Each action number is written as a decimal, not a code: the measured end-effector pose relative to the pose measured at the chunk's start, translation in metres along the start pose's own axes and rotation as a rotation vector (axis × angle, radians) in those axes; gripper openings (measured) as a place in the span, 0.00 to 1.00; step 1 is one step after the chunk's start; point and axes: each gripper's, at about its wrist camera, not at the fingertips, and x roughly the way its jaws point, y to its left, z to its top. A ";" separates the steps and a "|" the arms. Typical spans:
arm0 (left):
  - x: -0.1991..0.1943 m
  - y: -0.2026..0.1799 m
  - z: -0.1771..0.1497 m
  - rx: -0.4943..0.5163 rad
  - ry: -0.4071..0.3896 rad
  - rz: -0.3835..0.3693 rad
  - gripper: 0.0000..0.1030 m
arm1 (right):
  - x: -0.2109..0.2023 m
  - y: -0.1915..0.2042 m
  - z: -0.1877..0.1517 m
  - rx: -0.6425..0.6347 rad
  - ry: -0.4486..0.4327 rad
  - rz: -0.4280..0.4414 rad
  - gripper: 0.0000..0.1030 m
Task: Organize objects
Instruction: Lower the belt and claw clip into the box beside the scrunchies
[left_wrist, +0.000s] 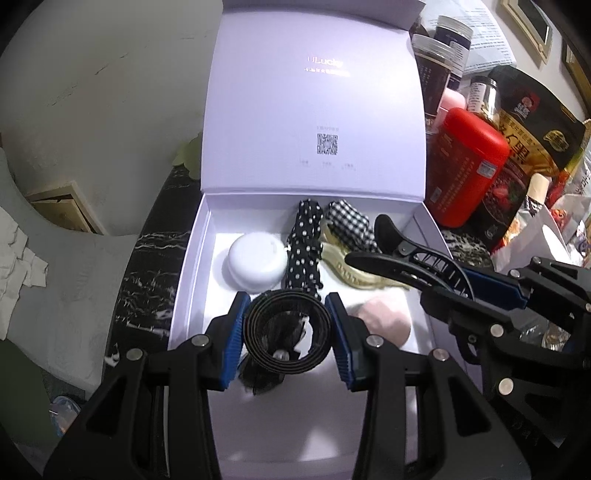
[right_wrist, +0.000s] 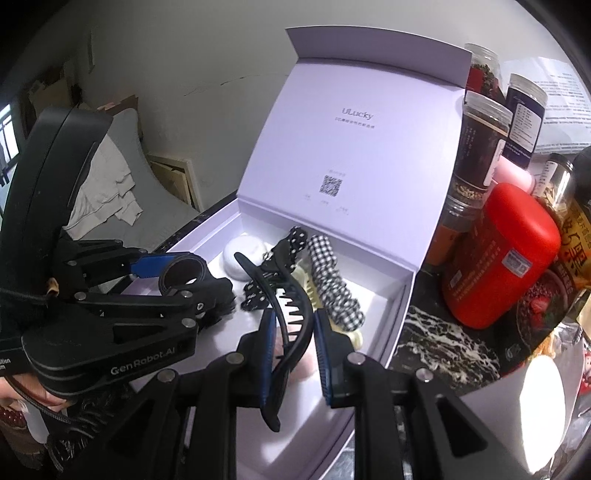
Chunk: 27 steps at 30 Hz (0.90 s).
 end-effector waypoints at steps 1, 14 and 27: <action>0.002 0.000 0.002 -0.004 0.004 -0.006 0.39 | 0.001 -0.002 0.002 0.001 0.001 -0.001 0.19; 0.034 0.002 0.016 -0.014 0.041 -0.004 0.39 | 0.022 -0.013 0.011 0.016 0.025 0.000 0.19; 0.043 0.004 0.014 0.007 0.043 0.042 0.39 | 0.033 -0.007 0.005 0.002 0.071 0.006 0.19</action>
